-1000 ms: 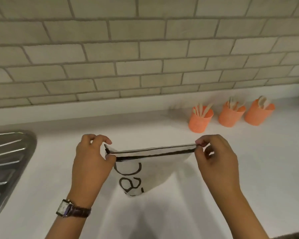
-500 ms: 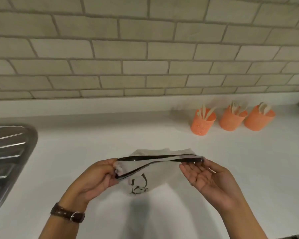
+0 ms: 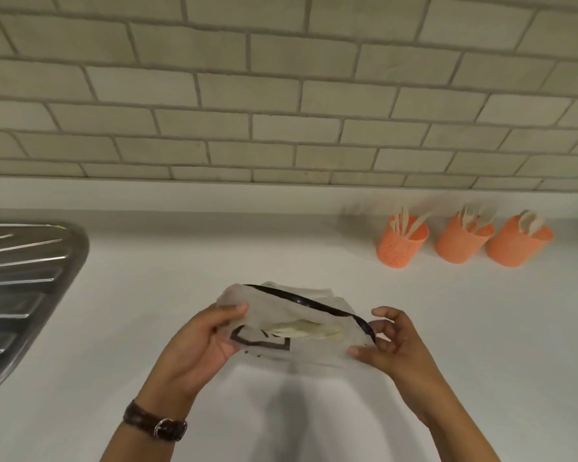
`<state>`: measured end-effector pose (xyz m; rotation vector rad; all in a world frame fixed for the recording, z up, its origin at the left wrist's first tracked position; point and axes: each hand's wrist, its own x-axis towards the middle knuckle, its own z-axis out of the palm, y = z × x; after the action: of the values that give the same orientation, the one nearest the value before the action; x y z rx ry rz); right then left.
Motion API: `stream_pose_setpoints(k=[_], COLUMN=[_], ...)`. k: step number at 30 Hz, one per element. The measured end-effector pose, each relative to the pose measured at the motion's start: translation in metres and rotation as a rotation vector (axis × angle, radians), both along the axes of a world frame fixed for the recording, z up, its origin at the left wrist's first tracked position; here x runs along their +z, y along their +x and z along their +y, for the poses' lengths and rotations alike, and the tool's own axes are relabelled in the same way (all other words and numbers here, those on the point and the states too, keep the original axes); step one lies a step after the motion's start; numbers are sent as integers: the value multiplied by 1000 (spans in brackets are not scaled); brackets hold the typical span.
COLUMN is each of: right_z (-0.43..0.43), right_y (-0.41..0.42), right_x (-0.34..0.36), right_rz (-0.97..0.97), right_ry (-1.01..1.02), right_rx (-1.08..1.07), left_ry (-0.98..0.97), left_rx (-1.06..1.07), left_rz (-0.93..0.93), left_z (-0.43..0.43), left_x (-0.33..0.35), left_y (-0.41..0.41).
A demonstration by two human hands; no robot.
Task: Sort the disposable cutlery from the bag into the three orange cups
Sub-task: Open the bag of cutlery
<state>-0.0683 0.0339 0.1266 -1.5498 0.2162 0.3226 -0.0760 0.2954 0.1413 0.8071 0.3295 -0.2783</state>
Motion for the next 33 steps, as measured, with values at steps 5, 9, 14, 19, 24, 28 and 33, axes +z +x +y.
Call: stream_pose_setpoints(k=[5,9,14,19,24,28,33], right_z=[-5,-6,-13,-9,-8,1,-17], right_y=[9,13,19,16,10,11,22], right_x=[-6,-13,-13,-33,-35,-26,-19], right_rz=[-217,-257,265,534,574,561,343], right_ry=[-349,-423,317,731,763,678,557], right_rx=[-171,-153,-44,-68,-95,-111,-101], left_ry=[464,1111,1256,-7,-332,-246,66], left_rx=[56,184,230,278,176,92,85], left_rz=[-9,-79,-12,350,366,348,194], left_z=[2,8,19,15,1,-10,0], left_x=[-8,-22,-51,-65,-51,-43,-42], left_y=[-10,-19,-28,-15,-7,3,1])
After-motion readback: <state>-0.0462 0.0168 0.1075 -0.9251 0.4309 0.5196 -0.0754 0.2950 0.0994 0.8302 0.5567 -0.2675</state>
